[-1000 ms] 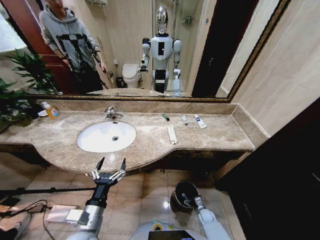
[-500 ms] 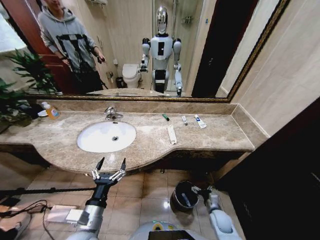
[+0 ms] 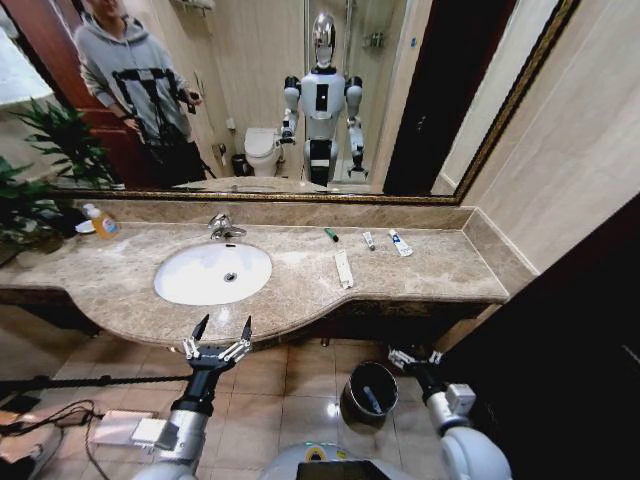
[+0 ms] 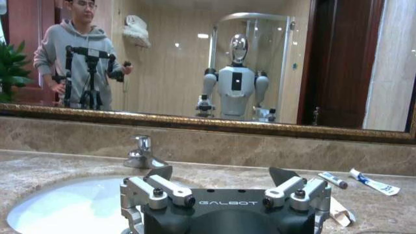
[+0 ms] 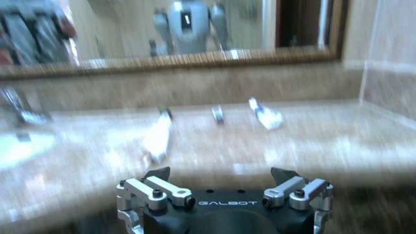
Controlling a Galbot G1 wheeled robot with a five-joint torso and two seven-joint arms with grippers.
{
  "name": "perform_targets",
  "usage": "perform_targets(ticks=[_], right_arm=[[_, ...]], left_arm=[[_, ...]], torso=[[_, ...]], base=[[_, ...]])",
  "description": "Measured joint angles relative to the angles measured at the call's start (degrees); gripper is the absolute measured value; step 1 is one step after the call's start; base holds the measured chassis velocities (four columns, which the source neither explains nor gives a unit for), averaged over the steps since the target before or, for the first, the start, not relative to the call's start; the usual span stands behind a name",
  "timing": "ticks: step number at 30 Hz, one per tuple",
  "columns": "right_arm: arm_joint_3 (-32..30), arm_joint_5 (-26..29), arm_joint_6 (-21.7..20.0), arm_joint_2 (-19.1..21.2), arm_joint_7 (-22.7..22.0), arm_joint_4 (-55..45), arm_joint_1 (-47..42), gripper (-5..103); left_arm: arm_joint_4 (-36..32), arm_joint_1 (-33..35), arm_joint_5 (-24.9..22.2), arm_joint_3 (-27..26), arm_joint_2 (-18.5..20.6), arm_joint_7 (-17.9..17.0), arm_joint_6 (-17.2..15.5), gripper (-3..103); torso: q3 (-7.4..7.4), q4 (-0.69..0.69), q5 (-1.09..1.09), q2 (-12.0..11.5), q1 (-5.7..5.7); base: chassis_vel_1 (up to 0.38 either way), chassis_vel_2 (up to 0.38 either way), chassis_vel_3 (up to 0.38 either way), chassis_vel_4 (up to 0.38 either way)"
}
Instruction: Pick up the trash from the sink and place it in the trash bin.
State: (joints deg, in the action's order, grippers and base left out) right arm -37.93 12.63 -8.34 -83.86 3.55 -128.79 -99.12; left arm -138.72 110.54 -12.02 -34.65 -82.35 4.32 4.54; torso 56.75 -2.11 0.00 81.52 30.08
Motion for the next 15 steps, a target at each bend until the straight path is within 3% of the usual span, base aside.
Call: perform_targets(ticks=[7, 15], right_arm=[[2.33, 0.0, -1.47, 2.55, 0.41, -3.9, 4.14, 100], [5.98, -1.02, -2.37, 5.6, 1.31, 3.1, 11.94, 100]], left_arm=[[0.0, 0.0, 0.0, 0.0, 0.0, 0.0, 0.0, 100], [0.0, 0.0, 0.0, 0.0, 0.0, 0.0, 0.0, 100]], torso=[[0.0, 0.0, 0.01, 0.0, 0.0], [0.01, 0.0, 0.0, 0.0, 0.01]], base=[[0.0, 0.0, 0.0, 0.0], [0.0, 0.0, 0.0, 0.0]])
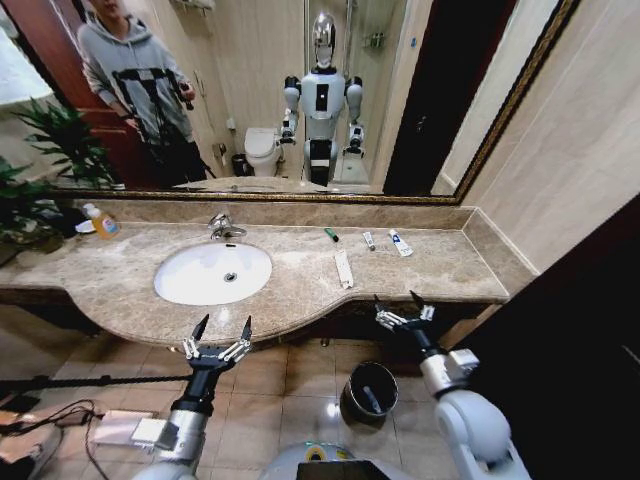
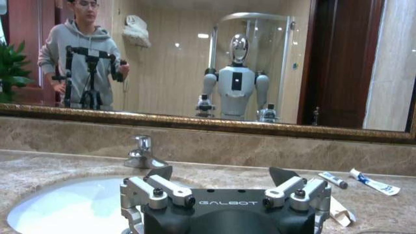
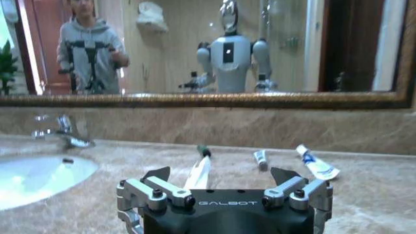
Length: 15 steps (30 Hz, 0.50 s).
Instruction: Pick up the trash from the sink and place it in the trash bin.
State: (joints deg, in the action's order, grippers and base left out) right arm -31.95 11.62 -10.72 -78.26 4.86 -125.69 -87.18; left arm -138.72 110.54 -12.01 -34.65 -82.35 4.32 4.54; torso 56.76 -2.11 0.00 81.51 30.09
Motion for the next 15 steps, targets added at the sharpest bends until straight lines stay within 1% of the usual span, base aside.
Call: perform_targets(ticks=[4, 6, 9, 10, 12, 15], right_arm=[[3.86, 0.26, -1.69, 2.43, -0.93, 6.07, 6.73, 100], [4.48, 0.46, -1.94, 2.75, -1.09, 6.9, 7.73, 100], [8.43, 1.7, -2.93, 4.34, -1.72, 11.62, 14.04, 100], [8.43, 1.7, -2.93, 4.34, -1.72, 11.62, 14.04, 100], [9.99, 2.32, -3.23, 4.68, -1.94, 13.47, 16.73, 100], [12.89, 2.72, -3.25, 4.89, -2.1, 18.46, 22.2, 100]], left_arm=[[0.0, 0.0, 0.0, 0.0, 0.0, 0.0, 0.0, 100], [0.0, 0.0, 0.0, 0.0, 0.0, 0.0, 0.0, 100], [0.0, 0.0, 0.0, 0.0, 0.0, 0.01, 0.0, 100], [0.0, 0.0, 0.0, 0.0, 0.0, 0.01, 0.0, 100], [0.0, 0.0, 0.0, 0.0, 0.0, 0.0, 0.0, 100], [0.0, 0.0, 0.0, 0.0, 0.0, 0.0, 0.0, 100]], torso=[[0.0, 0.0, 0.01, 0.0, 0.0], [0.0, 0.0, -0.01, 0.0, 0.0], [0.0, 0.0, 0.0, 0.0, 0.0], [0.0, 0.0, 0.0, 0.0, 0.0], [0.0, 0.0, 0.0, 0.0, 0.0], [0.0, 0.0, 0.0, 0.0, 0.0]], base=[[0.0, 0.0, 0.0, 0.0], [0.0, 0.0, 0.0, 0.0], [0.0, 0.0, 0.0, 0.0], [0.0, 0.0, 0.0, 0.0], [0.0, 0.0, 0.0, 0.0], [0.0, 0.0, 0.0, 0.0]])
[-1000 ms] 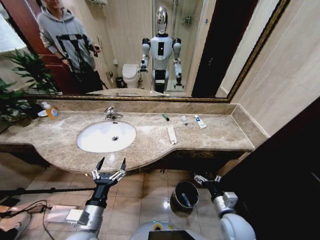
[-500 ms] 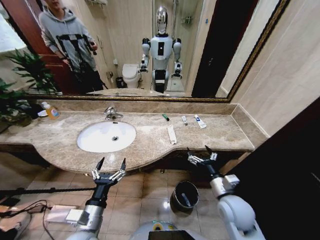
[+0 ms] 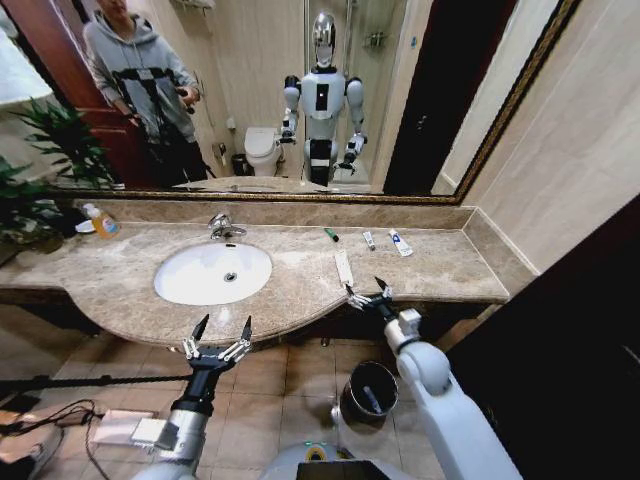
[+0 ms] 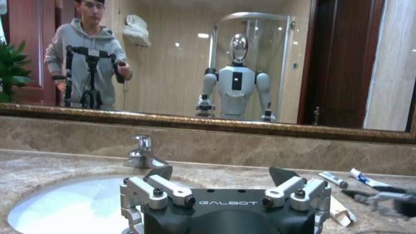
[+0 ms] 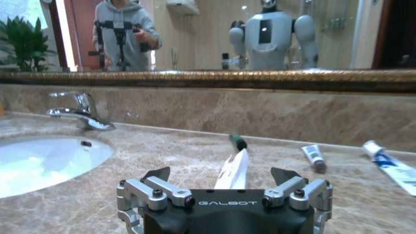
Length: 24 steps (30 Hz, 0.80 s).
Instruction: Pick up the trash from the sink and place it in the trash bin.
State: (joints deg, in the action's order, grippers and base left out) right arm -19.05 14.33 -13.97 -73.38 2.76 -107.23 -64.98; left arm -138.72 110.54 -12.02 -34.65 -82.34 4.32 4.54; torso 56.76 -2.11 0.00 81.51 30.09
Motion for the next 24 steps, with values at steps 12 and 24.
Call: perform_targets(ticks=[12, 24], right_arm=[[2.92, 1.64, 0.64, -1.75, -0.89, 10.56, 6.38, 100], [3.61, 1.17, 2.41, -3.42, -1.38, 15.67, 8.39, 88]], left_arm=[[0.0, 0.0, 0.0, 0.0, 0.0, 0.0, 0.0, 100], [0.0, 0.0, 0.0, 0.0, 0.0, 0.0, 0.0, 100]], torso=[[0.0, 0.0, 0.0, 0.0, 0.0], [-0.01, 0.0, 0.01, 0.0, -0.01]], base=[[0.0, 0.0, 0.0, 0.0], [0.0, 0.0, 0.0, 0.0]])
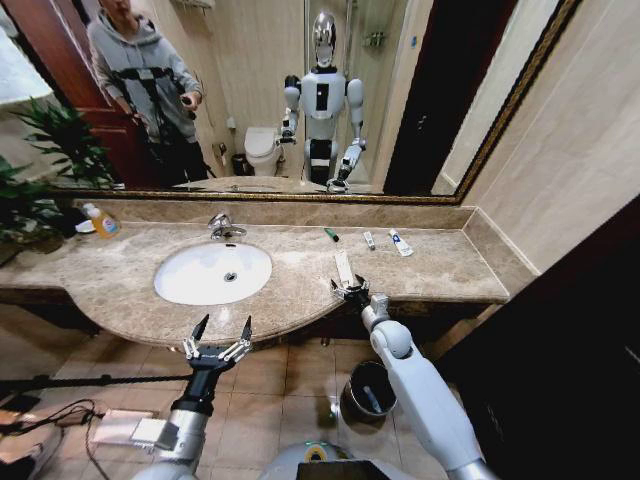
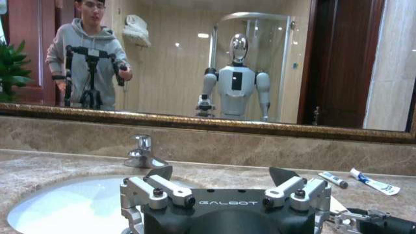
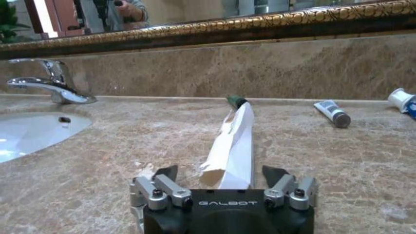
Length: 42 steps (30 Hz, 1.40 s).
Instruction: Pick up the trash from the sink and place it in the trash bin.
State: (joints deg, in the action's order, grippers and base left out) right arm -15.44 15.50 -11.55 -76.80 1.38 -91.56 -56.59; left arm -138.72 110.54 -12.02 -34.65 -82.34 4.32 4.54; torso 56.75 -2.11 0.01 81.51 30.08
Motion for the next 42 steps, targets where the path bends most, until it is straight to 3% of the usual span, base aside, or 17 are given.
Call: perform_targets(ticks=[7, 12, 20, 22, 30, 33, 42], right_arm=[[-0.12, -0.25, 0.04, -0.06, -0.37, 0.34, 0.12, 64], [-0.27, -0.26, 0.01, 0.27, -0.41, -0.27, -0.21, 56], [-1.35, -0.02, -0.05, 0.86, -0.41, -2.76, -1.48, 28], [-1.36, -0.01, -0.05, 0.87, -0.42, -2.86, -1.56, 28], [-2.33, 0.53, -0.21, 1.56, -0.39, -5.28, -2.67, 5], [-2.96, 0.8, -0.25, 1.86, -0.38, -6.14, -3.18, 0], [-8.36, 1.95, 0.0, 3.8, -0.11, -14.25, -10.58, 0]], left_arm=[[0.0, 0.0, 0.0, 0.0, 0.0, 0.0, 0.0, 100], [0.0, 0.0, 0.0, 0.0, 0.0, 0.0, 0.0, 100], [0.0, 0.0, 0.0, 0.0, 0.0, 0.0, 0.0, 100], [0.0, 0.0, 0.0, 0.0, 0.0, 0.0, 0.0, 100], [0.0, 0.0, 0.0, 0.0, 0.0, 0.0, 0.0, 100], [0.0, 0.0, 0.0, 0.0, 0.0, 0.0, 0.0, 100], [0.0, 0.0, 0.0, 0.0, 0.0, 0.0, 0.0, 100]], torso=[[0.0, 0.0, 0.0, 0.0, 0.0], [0.0, 0.0, -0.01, 0.0, 0.0], [0.0, 0.0, -0.01, 0.0, 0.0], [0.0, 0.0, -0.01, 0.0, 0.0], [0.0, 0.0, -0.01, 0.0, 0.0], [0.0, 0.0, -0.01, 0.0, 0.0], [0.0, 0.0, -0.01, 0.0, 0.0]], base=[[0.0, 0.0, 0.0, 0.0], [0.0, 0.0, 0.0, 0.0], [0.0, 0.0, 0.0, 0.0], [0.0, 0.0, 0.0, 0.0], [0.0, 0.0, 0.0, 0.0], [0.0, 0.0, 0.0, 0.0], [0.0, 0.0, 0.0, 0.0]])
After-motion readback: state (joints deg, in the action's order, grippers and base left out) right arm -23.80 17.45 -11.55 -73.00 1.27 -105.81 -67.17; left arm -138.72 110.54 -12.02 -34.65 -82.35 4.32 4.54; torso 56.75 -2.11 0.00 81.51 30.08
